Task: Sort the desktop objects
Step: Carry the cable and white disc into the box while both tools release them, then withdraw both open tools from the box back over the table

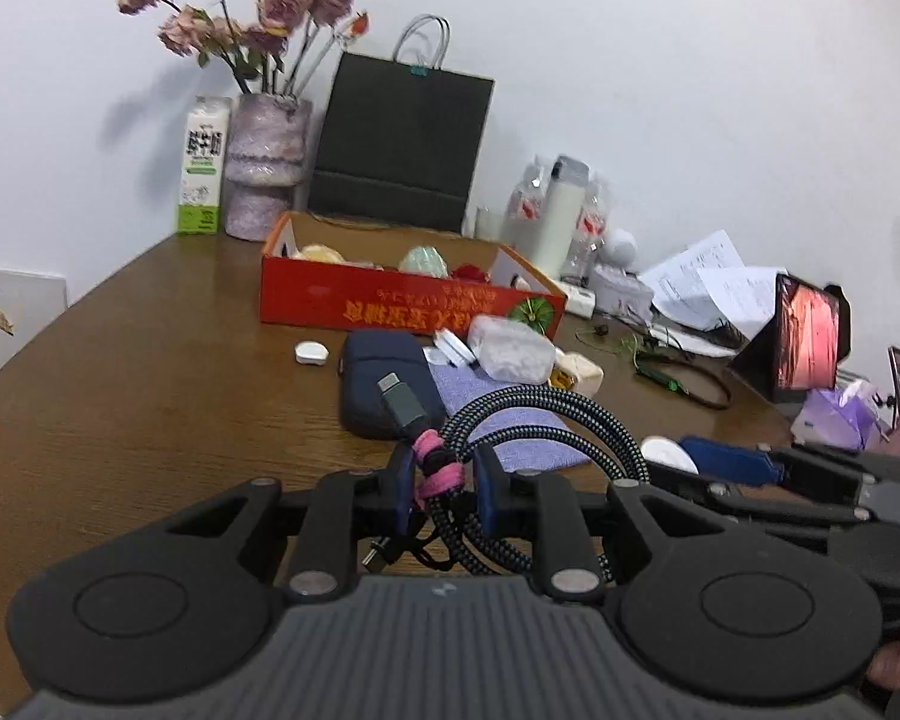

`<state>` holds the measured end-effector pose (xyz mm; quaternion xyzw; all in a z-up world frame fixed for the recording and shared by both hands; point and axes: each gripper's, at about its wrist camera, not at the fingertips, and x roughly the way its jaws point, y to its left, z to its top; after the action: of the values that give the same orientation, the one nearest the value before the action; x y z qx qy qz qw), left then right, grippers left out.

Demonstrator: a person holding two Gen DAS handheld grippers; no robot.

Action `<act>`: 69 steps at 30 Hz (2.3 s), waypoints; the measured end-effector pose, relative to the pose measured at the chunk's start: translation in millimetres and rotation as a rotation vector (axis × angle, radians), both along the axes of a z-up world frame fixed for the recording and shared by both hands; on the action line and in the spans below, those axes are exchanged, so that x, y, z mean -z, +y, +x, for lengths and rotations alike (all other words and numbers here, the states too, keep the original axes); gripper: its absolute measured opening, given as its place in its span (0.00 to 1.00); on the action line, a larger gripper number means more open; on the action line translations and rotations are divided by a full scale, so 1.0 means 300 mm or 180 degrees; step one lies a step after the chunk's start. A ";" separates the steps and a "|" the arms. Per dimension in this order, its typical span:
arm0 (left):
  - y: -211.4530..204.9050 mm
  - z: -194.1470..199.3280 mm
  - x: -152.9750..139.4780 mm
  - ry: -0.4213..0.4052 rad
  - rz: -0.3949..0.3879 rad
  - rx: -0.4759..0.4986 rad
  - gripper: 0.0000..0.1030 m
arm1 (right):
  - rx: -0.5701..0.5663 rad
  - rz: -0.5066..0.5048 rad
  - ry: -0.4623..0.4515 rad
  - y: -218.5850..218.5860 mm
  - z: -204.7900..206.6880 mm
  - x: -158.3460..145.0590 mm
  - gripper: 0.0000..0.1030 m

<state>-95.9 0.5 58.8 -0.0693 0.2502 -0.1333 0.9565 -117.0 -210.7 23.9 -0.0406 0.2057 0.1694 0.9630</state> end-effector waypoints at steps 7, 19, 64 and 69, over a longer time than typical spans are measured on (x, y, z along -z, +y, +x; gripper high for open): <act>0.000 0.078 0.008 0.0058 0.0041 -0.0019 0.21 | 0.0031 0.0005 0.0067 -0.004 0.098 0.024 0.37; 0.054 0.458 -0.147 -0.0077 -0.0233 -0.0133 0.21 | -0.0051 0.0206 -0.0003 -0.047 0.432 -0.096 0.37; 0.012 1.080 -0.125 0.0473 0.0189 -0.0722 1.00 | 0.0402 0.0265 0.1154 -0.005 1.298 -0.117 0.74; -0.002 0.839 -0.151 0.0219 0.0159 -0.0655 1.00 | 0.0247 0.0275 0.0879 0.010 1.038 -0.144 0.77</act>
<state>155.7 -0.1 104.0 -0.0753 0.2777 -0.0257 0.9574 194.4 -207.6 67.1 0.0326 0.3301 0.1447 0.9322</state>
